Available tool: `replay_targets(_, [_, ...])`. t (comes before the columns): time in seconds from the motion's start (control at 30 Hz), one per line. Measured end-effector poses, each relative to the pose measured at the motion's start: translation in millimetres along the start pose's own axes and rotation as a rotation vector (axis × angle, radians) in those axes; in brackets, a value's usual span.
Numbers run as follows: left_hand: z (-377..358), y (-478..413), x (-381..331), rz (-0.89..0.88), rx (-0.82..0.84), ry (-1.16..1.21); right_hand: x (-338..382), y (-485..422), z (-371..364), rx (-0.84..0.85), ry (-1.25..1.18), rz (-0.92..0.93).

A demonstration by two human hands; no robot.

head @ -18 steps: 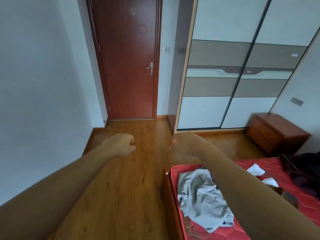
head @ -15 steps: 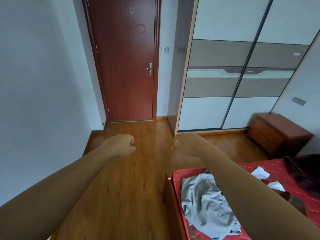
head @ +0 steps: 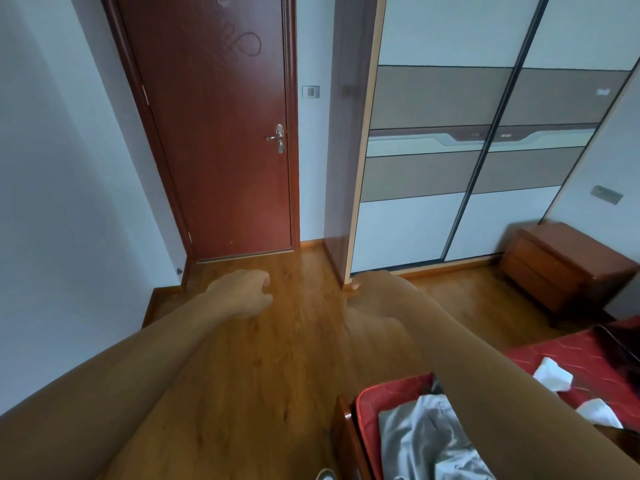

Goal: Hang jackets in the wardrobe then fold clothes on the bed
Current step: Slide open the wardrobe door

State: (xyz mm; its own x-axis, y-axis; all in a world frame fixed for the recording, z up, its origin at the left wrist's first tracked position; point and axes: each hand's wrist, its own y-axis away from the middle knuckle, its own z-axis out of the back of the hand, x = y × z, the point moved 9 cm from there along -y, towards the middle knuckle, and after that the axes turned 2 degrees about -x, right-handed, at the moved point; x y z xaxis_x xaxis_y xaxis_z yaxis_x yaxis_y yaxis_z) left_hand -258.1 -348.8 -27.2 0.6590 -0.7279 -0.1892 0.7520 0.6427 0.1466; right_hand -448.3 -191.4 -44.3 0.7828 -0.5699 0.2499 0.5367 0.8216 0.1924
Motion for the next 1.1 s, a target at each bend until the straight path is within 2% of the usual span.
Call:
replay_targets(0.3, [33,-212,-23,-0.047,0.037,-0.046,-55,-189,55,0.011,-0.026,-0.057])
replay_targets(0.6, [53,-410,-51,-0.147,0.063,-0.05,-104,-334,112,-0.002,-0.024,-0.137])
replay_targets(0.93, [39,-652,-96,-0.331,0.152,-0.031,-185,-504,140,-0.01,-0.081,-0.344])
replay_targets(1.1, [41,-741,-140,-0.417,0.19,-0.088,-231,-557,161,-0.025,-0.113,-0.462])
